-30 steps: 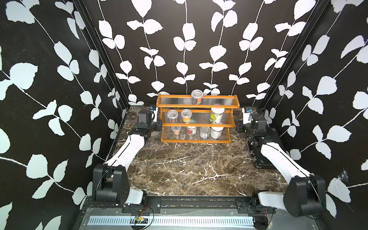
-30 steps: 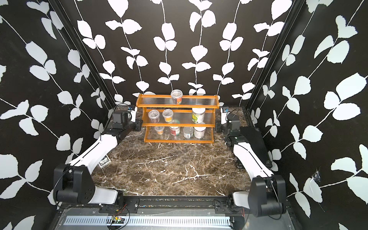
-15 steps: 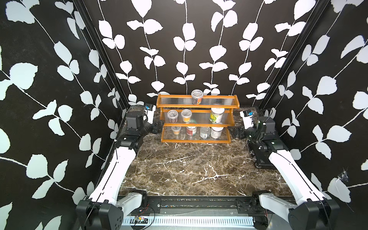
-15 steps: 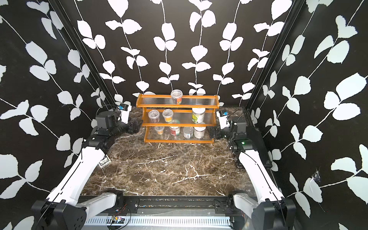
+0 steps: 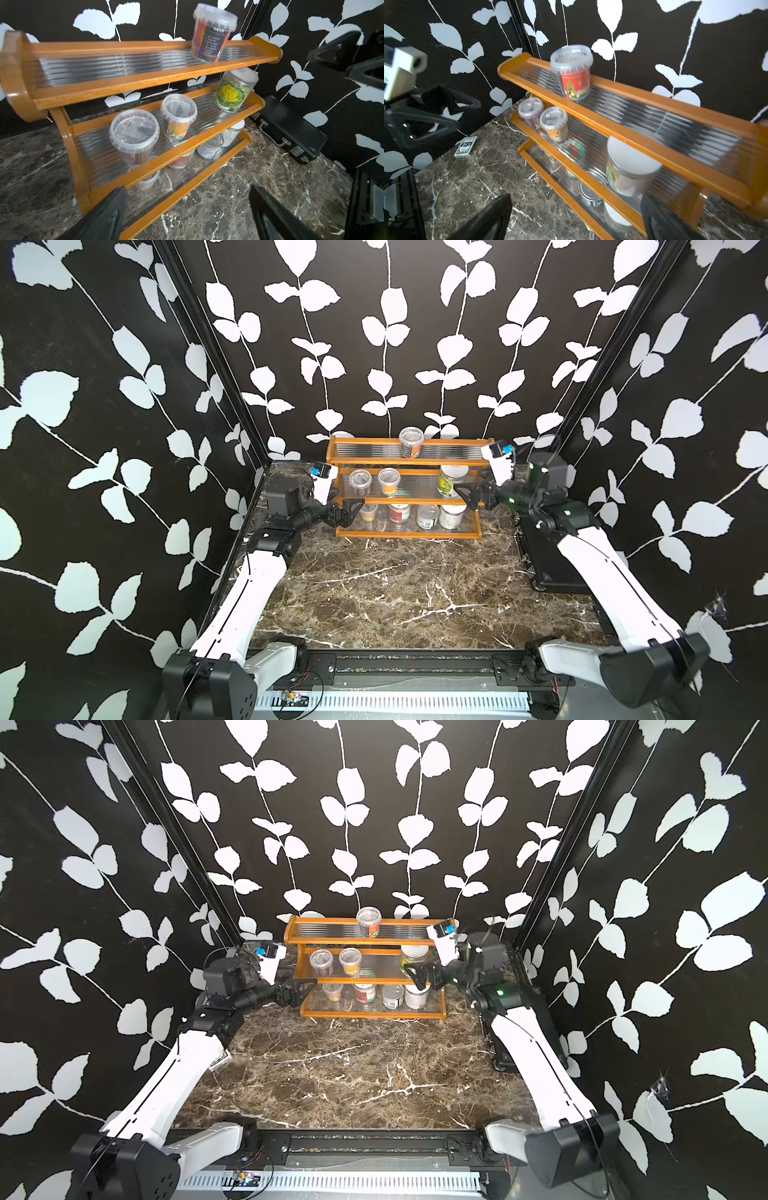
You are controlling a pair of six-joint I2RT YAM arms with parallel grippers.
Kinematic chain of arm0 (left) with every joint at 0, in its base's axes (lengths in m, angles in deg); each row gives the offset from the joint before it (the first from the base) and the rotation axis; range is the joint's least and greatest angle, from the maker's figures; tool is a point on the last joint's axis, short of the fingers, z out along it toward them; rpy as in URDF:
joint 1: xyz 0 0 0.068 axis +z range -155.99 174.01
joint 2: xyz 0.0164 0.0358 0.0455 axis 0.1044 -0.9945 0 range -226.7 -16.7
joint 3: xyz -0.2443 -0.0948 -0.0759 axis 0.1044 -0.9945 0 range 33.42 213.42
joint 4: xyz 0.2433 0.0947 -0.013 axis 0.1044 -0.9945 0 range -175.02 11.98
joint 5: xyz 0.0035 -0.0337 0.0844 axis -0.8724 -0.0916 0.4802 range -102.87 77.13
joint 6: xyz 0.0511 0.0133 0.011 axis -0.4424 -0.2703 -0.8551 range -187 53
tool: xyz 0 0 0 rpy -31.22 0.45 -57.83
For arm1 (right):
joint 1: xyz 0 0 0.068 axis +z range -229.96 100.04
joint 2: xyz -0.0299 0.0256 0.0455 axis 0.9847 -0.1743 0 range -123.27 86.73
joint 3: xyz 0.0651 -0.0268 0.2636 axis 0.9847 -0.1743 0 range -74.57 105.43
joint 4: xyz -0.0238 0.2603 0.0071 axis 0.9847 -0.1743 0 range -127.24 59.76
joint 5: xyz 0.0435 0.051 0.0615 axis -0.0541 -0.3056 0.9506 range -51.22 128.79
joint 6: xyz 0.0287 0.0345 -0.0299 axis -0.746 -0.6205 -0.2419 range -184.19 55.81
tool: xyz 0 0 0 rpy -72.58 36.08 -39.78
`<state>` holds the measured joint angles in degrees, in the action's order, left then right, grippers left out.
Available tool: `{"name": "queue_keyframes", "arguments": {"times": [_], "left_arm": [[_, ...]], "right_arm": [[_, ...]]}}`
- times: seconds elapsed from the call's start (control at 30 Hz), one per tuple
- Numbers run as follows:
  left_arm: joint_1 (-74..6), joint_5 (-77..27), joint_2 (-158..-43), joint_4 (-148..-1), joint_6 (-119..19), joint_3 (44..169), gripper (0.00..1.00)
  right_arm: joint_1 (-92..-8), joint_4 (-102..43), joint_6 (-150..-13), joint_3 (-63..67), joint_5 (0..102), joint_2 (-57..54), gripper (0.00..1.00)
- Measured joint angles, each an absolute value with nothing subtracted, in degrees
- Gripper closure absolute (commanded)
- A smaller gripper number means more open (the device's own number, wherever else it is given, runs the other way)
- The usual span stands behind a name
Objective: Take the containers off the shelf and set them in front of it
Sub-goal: 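Pick up a container from the shelf.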
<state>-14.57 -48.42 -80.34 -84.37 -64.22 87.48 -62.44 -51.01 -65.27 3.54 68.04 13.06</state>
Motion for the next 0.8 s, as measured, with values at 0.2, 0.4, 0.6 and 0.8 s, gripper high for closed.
{"name": "queue_keyframes", "arguments": {"times": [0.2, 0.4, 0.6, 0.8], "left_arm": [[-14.53, -49.51, -81.04, -79.71, -61.90, 84.29, 0.05], [-14.53, -49.47, -81.02, -74.49, -59.28, 81.76, 0.04], [-14.53, -49.42, -81.04, -73.40, -58.91, 81.76, 0.03], [-14.53, -49.42, -81.32, -74.01, -59.30, 82.81, 0.02]], "right_arm": [[-56.54, -54.16, -64.99, 16.21, 63.84, 3.31, 0.00], [-54.36, -57.24, -64.57, 31.18, 59.65, -9.58, 0.00], [-53.63, -61.00, -63.85, 45.30, 58.45, -21.28, 0.00], [-52.67, -63.27, -63.50, 54.88, 58.03, -28.91, 0.00]]}}
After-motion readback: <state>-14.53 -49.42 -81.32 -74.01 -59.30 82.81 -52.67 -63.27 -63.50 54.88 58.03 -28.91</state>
